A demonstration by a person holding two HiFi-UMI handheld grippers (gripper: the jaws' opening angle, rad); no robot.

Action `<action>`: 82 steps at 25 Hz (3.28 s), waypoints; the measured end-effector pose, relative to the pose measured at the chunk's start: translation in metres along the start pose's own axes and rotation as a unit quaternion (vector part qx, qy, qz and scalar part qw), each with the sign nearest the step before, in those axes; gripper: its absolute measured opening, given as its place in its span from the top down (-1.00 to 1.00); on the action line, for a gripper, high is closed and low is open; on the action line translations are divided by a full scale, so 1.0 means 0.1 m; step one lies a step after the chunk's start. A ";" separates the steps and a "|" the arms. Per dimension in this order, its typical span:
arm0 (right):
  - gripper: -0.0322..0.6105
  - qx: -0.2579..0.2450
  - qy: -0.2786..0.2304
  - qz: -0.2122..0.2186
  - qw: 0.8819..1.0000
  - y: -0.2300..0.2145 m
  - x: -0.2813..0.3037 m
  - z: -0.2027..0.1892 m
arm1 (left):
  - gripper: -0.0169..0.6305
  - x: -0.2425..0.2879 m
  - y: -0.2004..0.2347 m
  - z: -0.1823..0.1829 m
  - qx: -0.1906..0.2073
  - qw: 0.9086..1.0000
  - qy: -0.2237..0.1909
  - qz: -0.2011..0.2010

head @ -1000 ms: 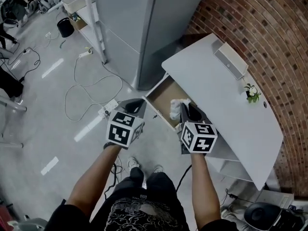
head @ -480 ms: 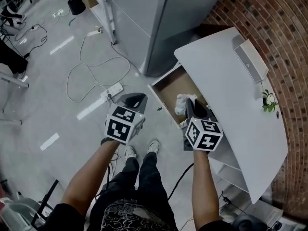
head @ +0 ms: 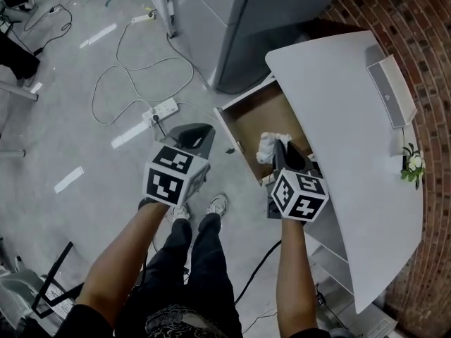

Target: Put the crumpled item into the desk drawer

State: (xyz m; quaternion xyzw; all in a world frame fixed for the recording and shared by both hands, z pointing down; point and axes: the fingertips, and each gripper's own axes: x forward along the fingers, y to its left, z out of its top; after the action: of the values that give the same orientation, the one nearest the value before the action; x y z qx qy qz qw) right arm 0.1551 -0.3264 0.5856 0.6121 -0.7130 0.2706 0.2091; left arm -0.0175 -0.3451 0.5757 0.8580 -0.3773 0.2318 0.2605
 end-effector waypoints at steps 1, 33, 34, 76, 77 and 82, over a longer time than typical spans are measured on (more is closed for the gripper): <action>0.72 0.000 0.001 0.000 1.000 -0.04 0.04 -0.03 | 0.94 0.04 -0.01 -0.03 0.001 1.000 0.000 0.001; 0.69 -0.110 0.139 0.056 0.983 -0.25 1.52 -0.95 | 0.94 0.75 0.07 -0.81 -0.044 0.997 0.054 0.042; 0.69 -0.112 0.142 0.055 0.982 -0.25 1.55 -0.96 | 0.94 0.74 0.09 -0.82 -0.047 0.996 0.054 0.045; 0.47 -0.036 0.054 0.054 0.996 0.28 0.36 -0.07 | 0.94 -0.24 -0.08 -0.01 0.019 0.999 0.018 0.038; 0.47 -0.033 0.049 0.052 0.997 0.28 0.28 -0.01 | 0.94 -0.29 -0.10 0.04 0.023 0.999 0.015 0.037; 0.48 -0.033 0.025 0.038 0.998 0.30 -0.14 0.26 | 0.94 -0.52 -0.19 0.28 0.034 0.999 -0.005 0.028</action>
State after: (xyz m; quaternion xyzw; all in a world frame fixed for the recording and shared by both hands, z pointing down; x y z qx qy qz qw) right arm 0.1286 -0.3293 0.5535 0.5701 -0.7388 0.2705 0.2366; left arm -0.0285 -0.3238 0.5186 0.8567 -0.3941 0.2474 0.2228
